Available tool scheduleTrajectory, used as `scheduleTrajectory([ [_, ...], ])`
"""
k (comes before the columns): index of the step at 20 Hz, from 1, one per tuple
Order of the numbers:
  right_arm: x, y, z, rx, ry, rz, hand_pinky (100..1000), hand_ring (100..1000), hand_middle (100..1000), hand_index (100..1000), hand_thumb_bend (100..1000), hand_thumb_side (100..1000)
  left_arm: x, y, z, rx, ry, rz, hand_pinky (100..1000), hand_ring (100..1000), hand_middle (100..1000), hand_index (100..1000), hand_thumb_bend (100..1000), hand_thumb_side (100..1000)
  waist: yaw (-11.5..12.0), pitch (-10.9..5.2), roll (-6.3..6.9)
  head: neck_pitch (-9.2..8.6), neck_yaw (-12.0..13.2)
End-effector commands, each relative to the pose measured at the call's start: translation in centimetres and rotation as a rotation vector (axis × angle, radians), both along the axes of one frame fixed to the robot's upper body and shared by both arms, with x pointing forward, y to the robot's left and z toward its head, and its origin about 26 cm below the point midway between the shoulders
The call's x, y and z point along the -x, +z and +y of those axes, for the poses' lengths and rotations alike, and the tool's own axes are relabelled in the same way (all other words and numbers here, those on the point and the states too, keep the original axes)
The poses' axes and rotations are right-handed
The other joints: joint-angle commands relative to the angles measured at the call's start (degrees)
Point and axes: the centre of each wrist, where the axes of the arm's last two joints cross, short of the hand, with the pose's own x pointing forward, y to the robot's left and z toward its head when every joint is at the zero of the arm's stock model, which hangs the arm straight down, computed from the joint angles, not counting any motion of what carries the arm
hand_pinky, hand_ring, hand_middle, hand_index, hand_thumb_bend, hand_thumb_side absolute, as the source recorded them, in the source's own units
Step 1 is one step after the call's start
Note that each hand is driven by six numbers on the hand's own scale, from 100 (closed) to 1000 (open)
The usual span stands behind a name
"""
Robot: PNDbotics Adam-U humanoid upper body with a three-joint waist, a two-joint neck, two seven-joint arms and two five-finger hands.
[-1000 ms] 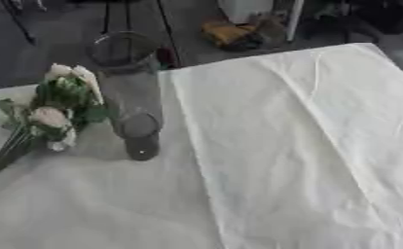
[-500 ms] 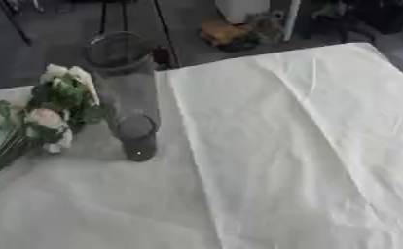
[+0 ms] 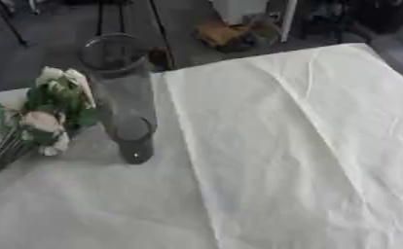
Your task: Arrange flowers into the vase.
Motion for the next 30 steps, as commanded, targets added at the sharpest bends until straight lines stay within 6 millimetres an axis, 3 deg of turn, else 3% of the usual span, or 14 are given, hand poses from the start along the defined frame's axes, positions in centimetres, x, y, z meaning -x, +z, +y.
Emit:
scheduleTrajectory([
  [1, 0.5, 0.9, 0.2, 0.019, 0.009, -0.022, 756, 882, 868, 911, 100, 1000, -0.3, 0.8, 0.3, -0.027, 0.003, -0.045, 1000, 998, 1000, 1000, 681, 725, -0.16, -0.73, 0.00, -0.55, 0.14],
  [14, 0.4, 0.8, 0.4, 0.015, 0.028, -0.022, 757, 883, 868, 912, 100, 1000, -4.1, -2.5, 0.2, 0.022, 0.017, -0.053, 999, 996, 1000, 1000, 673, 729, -1.29, 0.01, 0.02, -1.51, 0.43],
  [30, 0.2, 1.0, 0.7, 0.015, 0.051, -0.023, 759, 884, 868, 912, 100, 1000, -6.9, -3.8, -1.7, -0.005, -0.001, -0.109, 985, 986, 991, 1000, 665, 713, -2.35, 0.76, 0.32, -2.29, 0.29],
])
